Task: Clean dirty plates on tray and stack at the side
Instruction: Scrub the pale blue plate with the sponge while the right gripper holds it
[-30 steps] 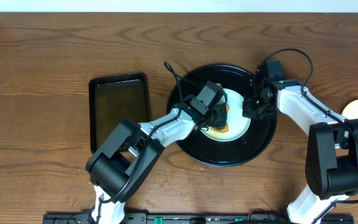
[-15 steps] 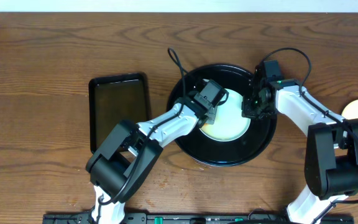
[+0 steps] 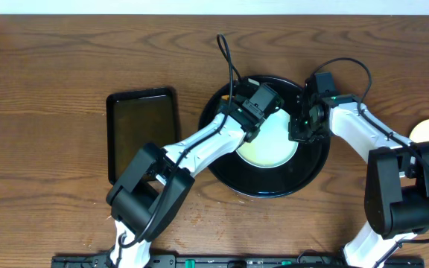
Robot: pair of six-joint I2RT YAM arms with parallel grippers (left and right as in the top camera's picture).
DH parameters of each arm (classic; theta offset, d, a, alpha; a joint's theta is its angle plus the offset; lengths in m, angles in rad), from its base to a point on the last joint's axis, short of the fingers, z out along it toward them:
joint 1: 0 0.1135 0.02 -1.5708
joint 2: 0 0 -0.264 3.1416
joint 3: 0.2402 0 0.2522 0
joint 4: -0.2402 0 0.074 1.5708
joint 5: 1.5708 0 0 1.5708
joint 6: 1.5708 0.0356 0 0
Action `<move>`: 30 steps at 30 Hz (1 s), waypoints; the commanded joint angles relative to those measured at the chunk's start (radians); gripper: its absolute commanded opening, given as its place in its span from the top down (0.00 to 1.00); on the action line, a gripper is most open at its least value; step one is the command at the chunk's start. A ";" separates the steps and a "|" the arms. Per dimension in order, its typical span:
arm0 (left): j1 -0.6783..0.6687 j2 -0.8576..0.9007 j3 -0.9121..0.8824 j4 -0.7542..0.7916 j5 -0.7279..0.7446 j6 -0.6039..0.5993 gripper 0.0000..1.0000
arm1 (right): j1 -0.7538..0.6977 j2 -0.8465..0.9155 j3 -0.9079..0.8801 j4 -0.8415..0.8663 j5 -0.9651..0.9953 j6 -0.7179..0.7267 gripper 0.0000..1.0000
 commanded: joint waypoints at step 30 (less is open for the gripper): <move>0.731 -0.393 -0.308 -0.284 0.523 -0.068 0.59 | 0.016 0.072 -0.035 -0.027 0.048 -0.036 0.99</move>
